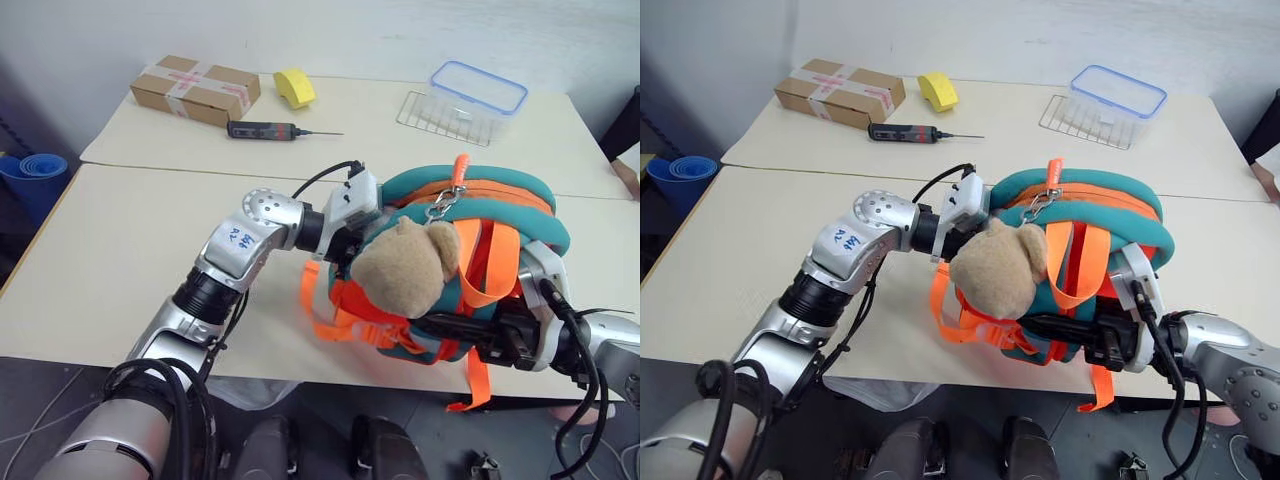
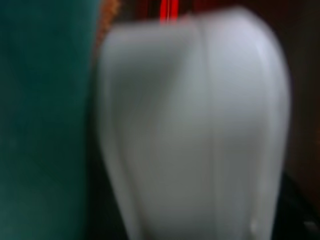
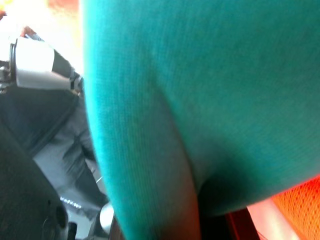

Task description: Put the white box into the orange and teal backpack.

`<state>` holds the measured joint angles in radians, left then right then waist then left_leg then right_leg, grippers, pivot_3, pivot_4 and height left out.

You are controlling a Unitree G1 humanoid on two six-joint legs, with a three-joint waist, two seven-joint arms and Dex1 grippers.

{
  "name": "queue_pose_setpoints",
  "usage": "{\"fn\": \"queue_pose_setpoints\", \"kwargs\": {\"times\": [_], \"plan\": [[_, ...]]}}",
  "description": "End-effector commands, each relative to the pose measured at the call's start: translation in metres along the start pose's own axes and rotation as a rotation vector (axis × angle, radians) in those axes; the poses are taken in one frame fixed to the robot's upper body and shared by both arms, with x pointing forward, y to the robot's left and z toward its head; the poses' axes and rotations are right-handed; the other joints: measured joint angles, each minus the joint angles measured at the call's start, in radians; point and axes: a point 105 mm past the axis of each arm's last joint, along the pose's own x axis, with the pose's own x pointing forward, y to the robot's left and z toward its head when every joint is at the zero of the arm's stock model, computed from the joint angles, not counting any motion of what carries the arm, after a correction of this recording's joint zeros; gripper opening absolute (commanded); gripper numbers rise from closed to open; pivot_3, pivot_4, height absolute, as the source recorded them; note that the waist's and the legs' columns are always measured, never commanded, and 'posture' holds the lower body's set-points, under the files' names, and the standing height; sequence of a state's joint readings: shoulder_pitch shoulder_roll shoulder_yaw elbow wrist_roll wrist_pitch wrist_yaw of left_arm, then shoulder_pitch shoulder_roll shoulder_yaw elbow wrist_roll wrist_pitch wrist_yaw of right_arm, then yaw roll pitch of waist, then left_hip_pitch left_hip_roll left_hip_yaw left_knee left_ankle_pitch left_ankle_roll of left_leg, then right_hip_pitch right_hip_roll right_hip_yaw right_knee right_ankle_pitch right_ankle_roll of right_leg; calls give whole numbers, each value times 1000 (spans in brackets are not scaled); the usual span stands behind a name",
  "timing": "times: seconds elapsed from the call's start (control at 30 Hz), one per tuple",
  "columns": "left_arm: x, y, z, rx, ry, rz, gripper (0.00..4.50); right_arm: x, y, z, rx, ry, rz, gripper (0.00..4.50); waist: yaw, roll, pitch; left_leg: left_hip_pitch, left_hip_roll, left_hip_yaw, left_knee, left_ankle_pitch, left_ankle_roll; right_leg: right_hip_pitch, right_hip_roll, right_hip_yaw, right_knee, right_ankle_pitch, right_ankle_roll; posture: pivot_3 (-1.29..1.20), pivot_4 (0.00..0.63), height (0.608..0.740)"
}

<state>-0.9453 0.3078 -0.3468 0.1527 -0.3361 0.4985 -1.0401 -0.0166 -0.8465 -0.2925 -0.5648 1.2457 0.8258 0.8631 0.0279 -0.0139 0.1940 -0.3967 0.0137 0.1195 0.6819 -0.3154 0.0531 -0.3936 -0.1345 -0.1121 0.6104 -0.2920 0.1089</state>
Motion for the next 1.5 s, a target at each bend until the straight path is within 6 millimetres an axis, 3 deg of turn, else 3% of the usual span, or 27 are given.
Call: {"fn": "queue_pose_setpoints", "kwargs": {"times": [0.03,0.13,0.17,0.27,0.4,0.5,0.73,0.97,1.13,1.3,1.5], "plan": [[-18,-4,15,46,-122,-16,3428,2,4,4,-43,-48,-23,0,-2,0,0,0,0,0,0,0,0,0,0,0,0,0,0,0,150,740],[-35,-13,21,62,-190,-72,4242,4,2,2,-45,-71,-44,0,-6,0,0,-1,1,-1,0,0,-1,0,1,-1,2,0,0,0,150,740],[-50,-12,24,38,-215,-83,4473,4,1,1,-50,-78,-55,0,-7,0,0,-1,1,-1,0,0,-1,-1,1,-2,2,0,0,0,150,740],[-95,-10,19,-18,-197,-86,4473,7,-3,-1,-57,-92,-71,0,-18,0,0,-2,2,0,1,0,-2,-1,3,-2,3,0,0,0,150,740],[-117,-17,13,9,-138,-86,4473,9,-7,-2,-71,-92,-74,0,-19,1,0,-1,1,-1,0,1,-2,-1,3,-3,5,0,0,0,150,740],[-118,-22,20,14,-174,-76,4473,10,-10,-2,-78,-91,-75,0,-3,1,0,-2,-1,-2,1,0,0,-1,3,-3,6,0,0,0,150,740],[-113,-55,44,69,-242,-101,4473,13,-18,0,-117,-75,-92,0,-7,1,0,-4,-1,-3,2,0,0,-1,2,-3,4,1,1,0,150,740],[-83,-72,54,92,-325,-132,4473,17,-21,3,-122,-78,-75,0,-6,1,0,-3,-1,-3,2,1,0,-1,3,-3,5,1,1,0,150,740],[-61,-69,40,114,-299,-147,4473,21,-23,5,-128,-78,-60,0,-5,1,0,-4,-1,-3,2,1,-1,-1,4,-3,4,1,1,0,150,740],[-50,-55,38,188,-308,-77,3331,22,-24,8,-133,-85,-59,0,-5,1,0,-4,-1,-2,2,1,0,-1,5,-3,4,1,1,0,150,740],[-64,-46,44,180,-346,-24,1425,19,-25,8,-126,-112,-96,0,-5,1,0,-4,-1,-2,2,1,0,-1,4,-3,4,1,1,0,150,740]]}}
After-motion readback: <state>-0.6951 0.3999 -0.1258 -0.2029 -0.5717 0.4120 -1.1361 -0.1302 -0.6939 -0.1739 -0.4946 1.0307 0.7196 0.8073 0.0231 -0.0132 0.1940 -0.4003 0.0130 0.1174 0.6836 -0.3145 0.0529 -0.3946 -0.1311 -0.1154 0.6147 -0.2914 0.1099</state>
